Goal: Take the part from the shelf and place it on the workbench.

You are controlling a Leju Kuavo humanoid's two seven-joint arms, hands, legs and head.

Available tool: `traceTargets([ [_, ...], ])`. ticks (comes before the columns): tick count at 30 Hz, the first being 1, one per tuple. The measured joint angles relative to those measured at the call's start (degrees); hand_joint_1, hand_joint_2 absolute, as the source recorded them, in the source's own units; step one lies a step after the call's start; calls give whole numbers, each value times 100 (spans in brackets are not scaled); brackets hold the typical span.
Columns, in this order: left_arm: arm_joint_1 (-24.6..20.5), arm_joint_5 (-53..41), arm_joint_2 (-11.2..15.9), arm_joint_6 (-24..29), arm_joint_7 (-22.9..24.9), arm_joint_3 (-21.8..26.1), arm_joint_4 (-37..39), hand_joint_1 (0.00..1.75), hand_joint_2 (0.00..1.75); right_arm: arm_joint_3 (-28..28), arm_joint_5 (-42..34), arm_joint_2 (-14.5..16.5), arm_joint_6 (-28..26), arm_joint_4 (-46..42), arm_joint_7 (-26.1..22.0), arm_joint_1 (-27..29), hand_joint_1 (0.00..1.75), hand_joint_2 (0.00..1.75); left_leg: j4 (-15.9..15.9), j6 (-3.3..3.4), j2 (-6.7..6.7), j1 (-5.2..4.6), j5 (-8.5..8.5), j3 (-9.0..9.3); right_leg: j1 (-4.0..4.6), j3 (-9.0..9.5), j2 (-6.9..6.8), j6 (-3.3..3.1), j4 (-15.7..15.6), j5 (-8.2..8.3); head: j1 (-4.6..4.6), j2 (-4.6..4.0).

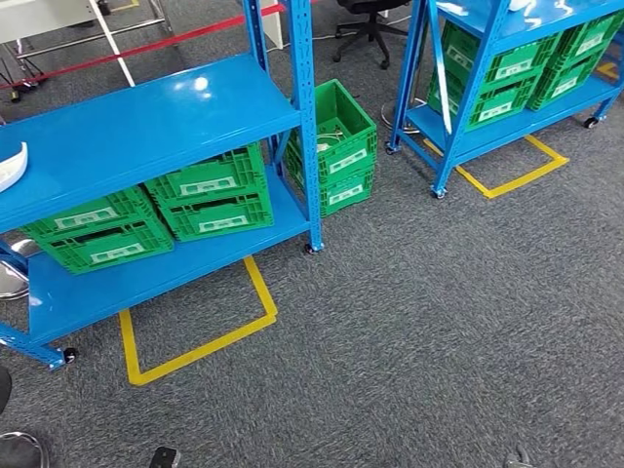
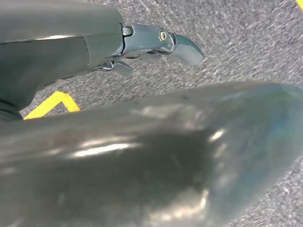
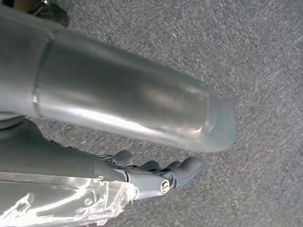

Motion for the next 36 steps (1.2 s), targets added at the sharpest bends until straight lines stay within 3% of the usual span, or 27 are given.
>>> traceTargets([
  [2, -12, 0, -1, -2, 0, 19, 0, 0, 0, 0, 24, 0, 21, 0, -1, 6, 0, 0, -630, 74, 241, -40, 567, 100, 20, 95, -71, 42, -4, -114, -11, 0],
  [4, -35, -3, -10, 0, -1, 39, 0, 0, 0, -2, 46, 0, 28, 0, -1, 16, 0, 0, -952, 118, 422, -72, 849, 139, 59, 159, -171, 111, -25, -230, -12, 0],
  [6, -42, -10, -19, 2, -2, 54, 0, 0, 0, -1, 68, 0, 31, -1, -1, 8, 0, 0, -1003, 148, 326, -57, 911, 165, 82, 261, -287, 179, -73, -316, -3, 0],
  [8, -41, -34, -21, 3, -2, 67, 0, 0, 0, 5, 90, 0, 34, -2, -2, -16, 0, 0, -1046, 206, 192, -21, 948, 223, 80, 279, -216, 238, 50, -450, 17, 0],
  [9, -49, -54, -21, 4, 0, 72, 0, 0, 0, 10, 103, 0, 31, -2, -2, -22, 0, 0, -1064, 236, 128, -4, 947, 251, 75, 181, -124, 259, 285, -588, 29, 0],
  [11, -67, -101, -21, 7, 9, 78, 0, 0, 0, 15, 136, 0, 23, -2, -2, -22, 0, 0, -1066, 282, -10, -2, 921, 266, 74, -230, 36, 278, 1021, -921, 48, 0],
  [12, -69, -115, -21, 7, 14, 79, 0, 0, 0, 14, 149, 0, 19, -2, -1, -20, 0, 0, -1066, 292, -87, -4, 908, 273, 76, -440, 64, 280, 1331, -1007, 48, 0],
  [13, -64, -126, -20, 8, 20, 81, 0, 0, 0, 13, 160, 0, 16, -2, -1, -19, 0, 0, -1065, 294, -164, -4, 895, 285, 77, -579, 80, 279, 1471, -980, 49, 0],
  [14, -57, -131, -20, 8, 25, 84, 0, 0, 0, 12, 169, 0, 13, -2, -1, -21, 0, 0, -1065, 290, -244, -4, 882, 304, 77, -612, 91, 274, 1395, -832, 48, 0],
  [16, -48, -148, -21, 8, 30, 88, 0, 0, 0, 11, 176, -1, 7, -2, -2, -24, 0, 0, -1064, 265, -399, -1, 854, 352, 62, -413, 216, 254, 736, -343, 49, 0],
  [18, -53, -166, -20, 7, 32, 91, 0, 0, 0, 16, 182, -1, 5, -2, 0, -34, 0, 0, -1049, 216, -524, -18, 827, 380, 41, -198, 401, 229, 139, -36, 45, 0],
  [19, -52, -172, -19, 8, 32, 92, 0, 0, 0, 19, 183, -1, 5, -2, 0, -40, 0, 0, -1053, 189, -569, -26, 823, 382, 37, -145, 453, 211, 20, 4, 41, 0],
  [21, -38, -175, -13, 9, 33, 98, 0, 0, 0, 24, 180, 0, 2, -2, -2, -48, 0, 0, -1079, 127, -639, -26, 843, 375, 38, -107, 372, 153, -6, 22, 36, 0],
  [22, -27, -177, -9, 11, 33, 102, 0, 0, 0, 27, 179, 1, 1, -3, -2, -51, 0, 0, -1068, 93, -580, -31, 834, 366, 32, -87, 328, 120, -18, 38, 32, 0],
  [24, -25, -179, -2, 14, 33, 109, 0, 0, 0, 33, 179, 4, -1, -7, -2, -42, 0, 0, -804, 25, -321, -40, 660, 243, 11, -68, 214, 58, -45, 62, -20, 0],
  [26, -45, -183, -6, 16, 33, 112, 0, 0, 0, 33, 176, 3, -3, -9, -2, -19, 0, 0, -139, -35, -91, -23, 309, -87, 13, -59, 77, 26, -52, 52, -70, 0],
  [28, -50, -187, -10, 19, 33, 117, 0, 0, 0, 32, 170, 2, -8, -10, -2, -6, 0, 0, 408, -67, -47, 12, 139, -373, 13, -54, -75, 19, -52, 35, -72, 0],
  [31, -32, -195, -11, 26, 35, 127, 0, 0, 0, 37, 163, 2, -12, -11, -2, -8, 0, 0, 295, -76, -31, 37, 348, -322, 10, -34, -218, 30, -52, 12, -73, 0],
  [34, -31, -197, -11, 27, 35, 127, 0, 0, 0, 37, 162, 2, -12, -11, -2, -8, 0, 0, 202, -75, -26, 38, 407, -275, 9, -29, -236, 34, -52, 8, -73, 0],
  [36, -35, -200, -11, 33, 34, 128, 0, 0, 0, 41, 161, 2, -12, -11, -2, -9, 0, 0, -154, -65, 89, 33, 566, -80, 10, -8, -284, 50, -52, -5, -73, 0],
])
